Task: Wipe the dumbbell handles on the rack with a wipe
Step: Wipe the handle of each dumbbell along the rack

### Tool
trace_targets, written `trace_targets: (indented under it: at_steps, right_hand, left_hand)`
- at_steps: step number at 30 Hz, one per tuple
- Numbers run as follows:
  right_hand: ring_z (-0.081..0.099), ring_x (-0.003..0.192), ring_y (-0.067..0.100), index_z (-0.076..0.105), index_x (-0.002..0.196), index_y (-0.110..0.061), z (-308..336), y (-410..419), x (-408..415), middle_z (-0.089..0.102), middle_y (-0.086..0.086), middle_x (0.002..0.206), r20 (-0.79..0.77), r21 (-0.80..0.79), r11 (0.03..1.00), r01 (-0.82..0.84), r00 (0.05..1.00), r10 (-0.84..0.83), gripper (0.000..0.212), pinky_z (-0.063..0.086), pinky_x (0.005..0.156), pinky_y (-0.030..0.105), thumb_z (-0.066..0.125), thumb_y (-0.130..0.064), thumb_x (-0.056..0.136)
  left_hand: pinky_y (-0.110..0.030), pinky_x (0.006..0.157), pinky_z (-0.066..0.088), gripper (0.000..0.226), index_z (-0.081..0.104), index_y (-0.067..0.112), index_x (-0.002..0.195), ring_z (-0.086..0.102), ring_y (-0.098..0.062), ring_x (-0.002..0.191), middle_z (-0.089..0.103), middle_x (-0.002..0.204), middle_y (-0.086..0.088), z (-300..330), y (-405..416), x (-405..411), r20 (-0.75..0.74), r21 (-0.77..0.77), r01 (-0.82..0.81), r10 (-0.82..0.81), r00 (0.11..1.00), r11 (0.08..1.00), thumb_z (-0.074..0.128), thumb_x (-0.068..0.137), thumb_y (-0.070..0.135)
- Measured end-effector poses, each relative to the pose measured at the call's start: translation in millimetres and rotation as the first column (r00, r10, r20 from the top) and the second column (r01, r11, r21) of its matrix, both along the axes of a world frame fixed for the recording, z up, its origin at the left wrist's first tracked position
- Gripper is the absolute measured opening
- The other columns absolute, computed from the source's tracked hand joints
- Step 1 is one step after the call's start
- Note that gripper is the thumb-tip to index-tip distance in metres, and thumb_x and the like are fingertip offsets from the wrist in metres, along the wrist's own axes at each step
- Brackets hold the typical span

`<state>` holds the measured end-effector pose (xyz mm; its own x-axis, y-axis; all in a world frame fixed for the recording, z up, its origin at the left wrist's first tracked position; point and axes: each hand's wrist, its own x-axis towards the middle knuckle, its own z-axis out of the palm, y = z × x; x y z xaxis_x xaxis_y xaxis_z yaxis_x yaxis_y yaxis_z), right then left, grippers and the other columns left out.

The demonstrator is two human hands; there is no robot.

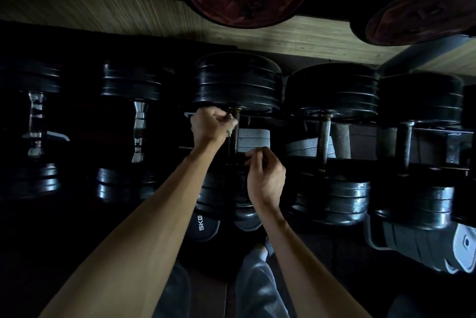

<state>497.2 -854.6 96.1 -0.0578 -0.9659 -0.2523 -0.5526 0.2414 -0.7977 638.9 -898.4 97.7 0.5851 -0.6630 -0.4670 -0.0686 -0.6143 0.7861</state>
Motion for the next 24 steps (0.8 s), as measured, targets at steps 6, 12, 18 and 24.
trace_targets:
  at_steps: [6, 12, 18, 24]
  right_hand:
    - [0.063, 0.065, 0.012, 0.072, 0.091, -0.017, 4, -2, -1, 0.069, -0.005, 0.072, -0.009, 0.056, 0.998, -0.029, 1.000, 0.030, 0.019, 0.050, 0.059, 0.036, 0.053, -0.017, 0.093]
    - [0.062, 0.069, 0.000, 0.050, 0.145, -0.028, 16, -23, -21, 0.067, -0.006, 0.090, 0.243, 0.304, 0.890, -0.340, 0.931, 0.273, 0.052, 0.050, 0.068, 0.019, 0.063, -0.019, 0.096]
    - [0.072, 0.089, 0.017, 0.072, 0.105, -0.008, 34, -38, -64, 0.076, 0.010, 0.098, 0.436, 0.277, 0.892, -0.357, 0.874, 0.214, 0.019, 0.056, 0.083, 0.028, 0.076, -0.007, 0.087]
    - [0.068, 0.084, 0.017, 0.072, 0.108, -0.004, 55, -51, -111, 0.071, 0.009, 0.092, 0.431, 0.327, 0.872, -0.365, 0.878, 0.207, 0.020, 0.058, 0.080, 0.032, 0.074, -0.007, 0.088]
  left_hand:
    - [-0.026, 0.064, 0.054, 0.023, 0.063, 0.013, 0.067, 0.066, -0.014, 0.066, 0.068, 0.069, -0.005, -8, 35, 3, -0.127, 0.184, 0.194, -0.173, 0.977, 0.964, 0.066, 0.084, -0.002]
    - [-0.009, 0.064, 0.048, 0.005, 0.077, 0.018, 0.086, 0.066, -0.001, 0.068, 0.074, 0.076, 0.005, 18, 50, -7, -0.121, 0.043, 0.353, -0.345, 0.931, 0.935, 0.079, 0.082, 0.016]
    - [-0.027, 0.068, 0.059, 0.021, 0.068, 0.008, 0.104, 0.069, -0.019, 0.074, 0.071, 0.082, -0.005, 38, 51, -51, -0.393, -0.083, 0.060, -0.088, 0.915, 0.995, 0.075, 0.085, 0.007]
    - [-0.026, 0.071, 0.057, 0.023, 0.062, 0.014, 0.106, 0.069, -0.011, 0.079, 0.067, 0.085, -0.002, 54, 45, -103, -0.446, -0.183, 0.026, -0.106, 0.889, 0.983, 0.072, 0.087, 0.007]
